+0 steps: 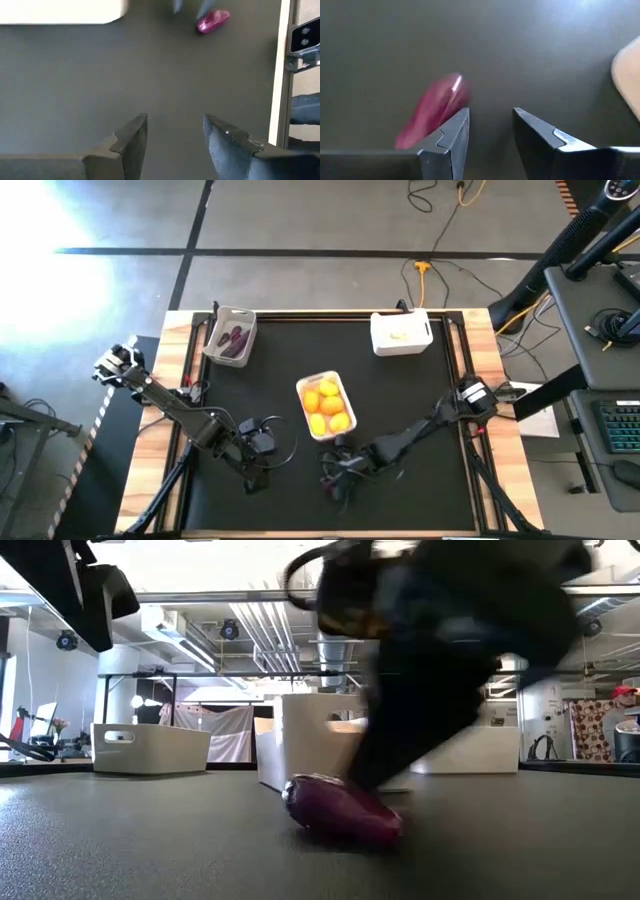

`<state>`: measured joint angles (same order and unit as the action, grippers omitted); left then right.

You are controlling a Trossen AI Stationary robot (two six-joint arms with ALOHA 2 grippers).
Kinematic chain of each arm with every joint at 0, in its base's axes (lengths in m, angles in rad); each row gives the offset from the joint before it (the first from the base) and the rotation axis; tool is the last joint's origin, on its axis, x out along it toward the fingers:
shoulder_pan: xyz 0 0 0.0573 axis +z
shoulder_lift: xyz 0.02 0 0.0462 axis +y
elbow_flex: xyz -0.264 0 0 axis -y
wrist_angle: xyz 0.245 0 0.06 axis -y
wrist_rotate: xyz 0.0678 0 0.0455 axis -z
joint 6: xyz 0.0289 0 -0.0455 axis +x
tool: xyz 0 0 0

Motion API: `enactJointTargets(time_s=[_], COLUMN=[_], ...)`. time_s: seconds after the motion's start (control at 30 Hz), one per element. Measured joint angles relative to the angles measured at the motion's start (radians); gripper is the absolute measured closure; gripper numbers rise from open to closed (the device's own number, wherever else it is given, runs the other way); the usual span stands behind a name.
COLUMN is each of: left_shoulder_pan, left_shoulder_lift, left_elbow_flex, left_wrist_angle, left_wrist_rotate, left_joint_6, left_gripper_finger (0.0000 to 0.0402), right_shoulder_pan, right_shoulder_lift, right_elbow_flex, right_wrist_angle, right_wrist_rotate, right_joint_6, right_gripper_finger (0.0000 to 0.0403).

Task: Sort produce into baskets
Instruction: Put the eggplant into the gray bin

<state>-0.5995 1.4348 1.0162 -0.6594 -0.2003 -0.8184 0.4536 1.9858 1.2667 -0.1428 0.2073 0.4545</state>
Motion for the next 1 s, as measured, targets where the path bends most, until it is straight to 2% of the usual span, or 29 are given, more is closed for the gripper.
enactJointTargets(time_s=[0.2,0.4,0.63,0.73,1.0], left_shoulder_pan=[0.004,0.013,0.026,0.03,0.072], left_shoulder_lift=[0.042,0.121,0.28,0.336,0.403], left_elbow_flex=[-0.018,-0.018,-0.018,-0.018,-0.009], left_wrist_angle=[0.086,0.23,0.547,0.64,0.711], left_wrist_rotate=[0.0,0.001,0.0,-0.004,0.0], left_joint_6=[0.112,0.321,0.457,0.499,0.621], left_gripper_finger=[0.0225,0.0225,0.0225,0.0225,0.0225], right_shoulder_pan=[-0.051,-0.029,0.05,0.091,0.182], right_shoulder_lift=[0.0,-0.076,-0.12,-0.123,-0.124], right_elbow_flex=[0.043,0.144,0.253,0.278,0.296], right_wrist_angle=[-0.01,-0.269,-0.524,-0.555,-0.559], right_wrist_rotate=[-0.005,-0.023,-0.023,-0.023,-0.018], right_joint_6=[-0.002,0.071,0.252,0.342,0.526], right_gripper_finger=[0.0265,0.0273,0.028,0.028,0.0284])
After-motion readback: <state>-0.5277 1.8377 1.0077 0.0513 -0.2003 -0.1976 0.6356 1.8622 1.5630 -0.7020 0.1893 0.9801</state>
